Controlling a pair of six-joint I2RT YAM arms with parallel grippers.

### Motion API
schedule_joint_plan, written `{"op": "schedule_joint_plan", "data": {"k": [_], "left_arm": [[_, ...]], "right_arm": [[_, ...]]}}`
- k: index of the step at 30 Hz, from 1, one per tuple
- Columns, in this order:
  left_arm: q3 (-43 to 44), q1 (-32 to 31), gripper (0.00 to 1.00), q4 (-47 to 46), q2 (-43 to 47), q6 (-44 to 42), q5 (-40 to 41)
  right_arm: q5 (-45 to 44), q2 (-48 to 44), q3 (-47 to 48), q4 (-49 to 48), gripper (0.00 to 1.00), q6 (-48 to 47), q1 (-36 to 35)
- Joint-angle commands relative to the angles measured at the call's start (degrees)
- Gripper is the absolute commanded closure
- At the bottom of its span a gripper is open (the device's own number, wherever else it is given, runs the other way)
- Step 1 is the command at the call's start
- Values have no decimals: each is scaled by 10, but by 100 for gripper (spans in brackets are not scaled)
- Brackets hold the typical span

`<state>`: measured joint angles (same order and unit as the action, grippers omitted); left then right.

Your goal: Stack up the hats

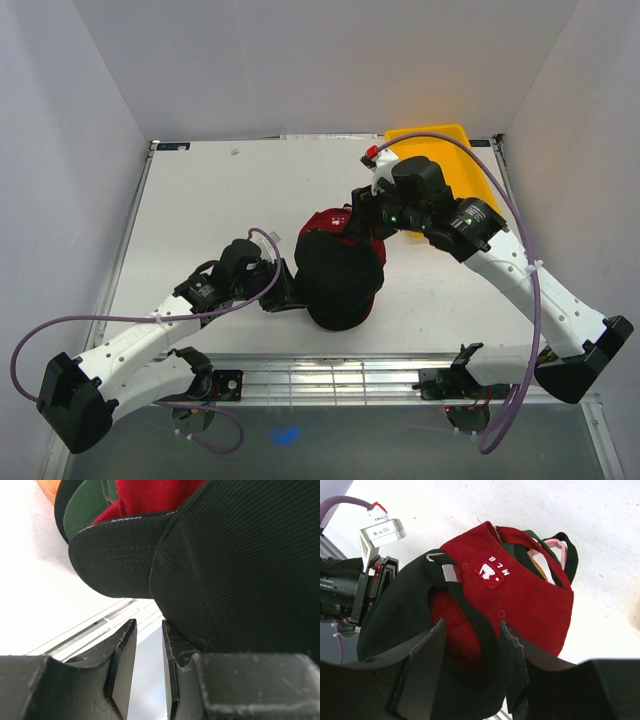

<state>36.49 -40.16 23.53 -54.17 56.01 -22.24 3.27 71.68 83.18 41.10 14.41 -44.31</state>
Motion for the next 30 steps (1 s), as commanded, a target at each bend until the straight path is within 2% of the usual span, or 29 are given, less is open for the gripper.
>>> {"op": "schedule_joint_plan", "data": {"k": [1,8,15,22,30], "left_arm": [[24,-3,63,-12,4,3,6],[25,-4,63,-12,4,2,6],[24,-4,63,-13,3,2,7],[24,-4,63,-11,5,2,8],[24,-4,63,-10,5,1,8]], "right_arm": [[27,10,34,10,48,-28,0],[7,28,40,31,50,-33,0],[24,39,43,35,54,-40,1],[26,44,50,36,76,-43,0],[-23,54,80,32,83,-40,0]]}}
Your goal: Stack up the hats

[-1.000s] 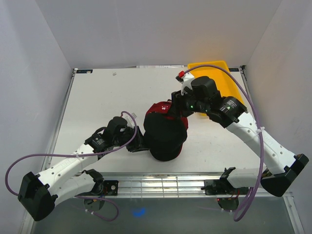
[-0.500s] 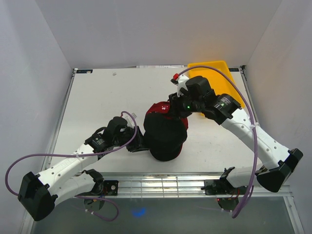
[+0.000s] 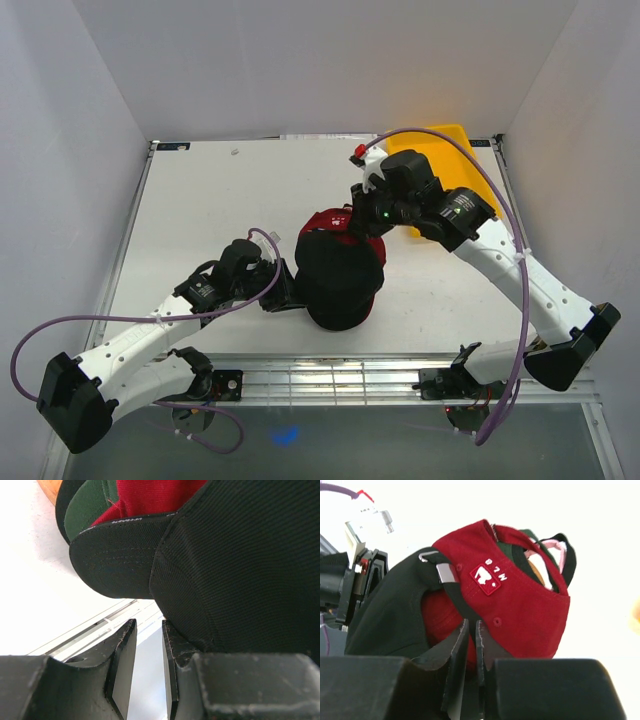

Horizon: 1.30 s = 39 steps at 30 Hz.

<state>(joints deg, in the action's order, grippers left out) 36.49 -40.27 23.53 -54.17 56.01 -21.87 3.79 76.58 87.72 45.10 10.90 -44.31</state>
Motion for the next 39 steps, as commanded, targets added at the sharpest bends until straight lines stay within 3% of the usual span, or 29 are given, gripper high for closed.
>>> {"op": "schedule_joint_plan", "data": {"k": [1,9,18,23,29,39], "left_arm": [[24,-3,63,-10,5,1,4],[28,-3,63,-2,5,-3,6],[32,-3,63,6,6,-6,10],[31,-3,63,7,7,-5,11],[31,-3,63,8,8,-5,11],[31,-3,63,8,7,-5,12]], "right_arm": [[-35,8,35,-10,85,-4,0],[-84,32,28,-32,87,-4,0],[-97,-5,25,-25,58,4,0],[-69,-18,18,-27,58,-3,0],[12,-23,5,-20,64,-25,0],[26,-20,-4,-5,62,-36,0]]}}
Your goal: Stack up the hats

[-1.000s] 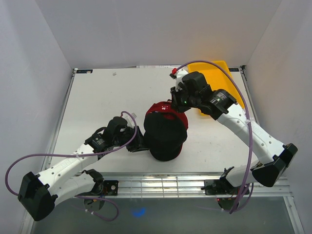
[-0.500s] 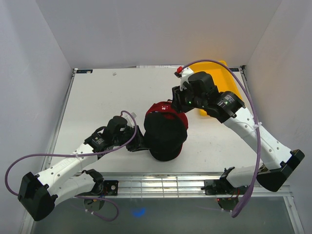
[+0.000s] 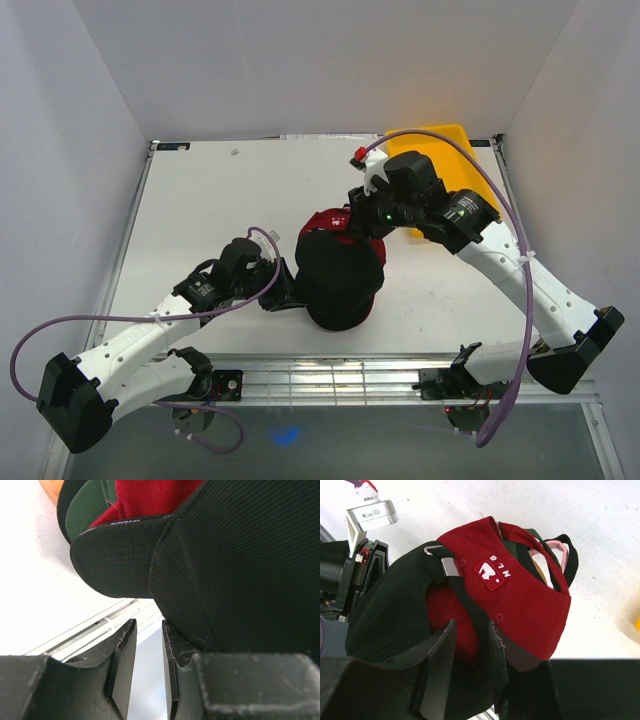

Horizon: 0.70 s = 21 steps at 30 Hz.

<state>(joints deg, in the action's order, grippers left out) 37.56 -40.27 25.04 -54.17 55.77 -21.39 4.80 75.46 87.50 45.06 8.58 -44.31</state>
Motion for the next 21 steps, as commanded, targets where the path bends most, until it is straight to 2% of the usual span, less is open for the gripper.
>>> {"op": "schedule_joint_plan", "data": {"k": [1,21], "left_arm": [[21,-3,63,-7,6,-3,7],[19,-3,63,-8,13,0,7]], "right_arm": [[18,-8,-2,-4,61,-14,0],[21,7,-16,-1,62,-21,0]]}}
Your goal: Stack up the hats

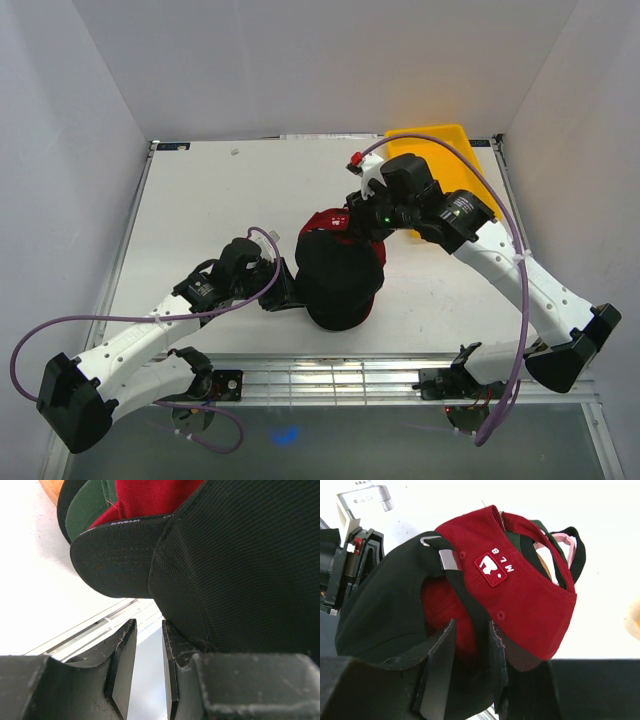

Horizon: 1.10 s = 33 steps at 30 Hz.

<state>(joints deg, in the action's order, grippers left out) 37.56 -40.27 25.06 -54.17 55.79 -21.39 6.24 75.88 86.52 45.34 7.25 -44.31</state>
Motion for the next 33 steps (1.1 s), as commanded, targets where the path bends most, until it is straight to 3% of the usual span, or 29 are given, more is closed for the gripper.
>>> {"op": "schedule_joint_plan", "data": {"k": [1,8,12,18,33], "left_arm": [[20,-3,63,-8,12,-1,7],[20,-3,63,-8,13,-1,7],[18,-3,63,-7,13,-1,7],[18,-4,63,-7,13,-1,8],[28,-4,63,6,16,-6,14]], "right_arm": [[6,2,-7,-4,62,-7,0],[3,7,-11,-12,63,-7,1],[-7,4,-6,-17,76,-3,0],[-36,2,4,-30,85,8,0],[-178,59,3,-61,90,38,0]]}}
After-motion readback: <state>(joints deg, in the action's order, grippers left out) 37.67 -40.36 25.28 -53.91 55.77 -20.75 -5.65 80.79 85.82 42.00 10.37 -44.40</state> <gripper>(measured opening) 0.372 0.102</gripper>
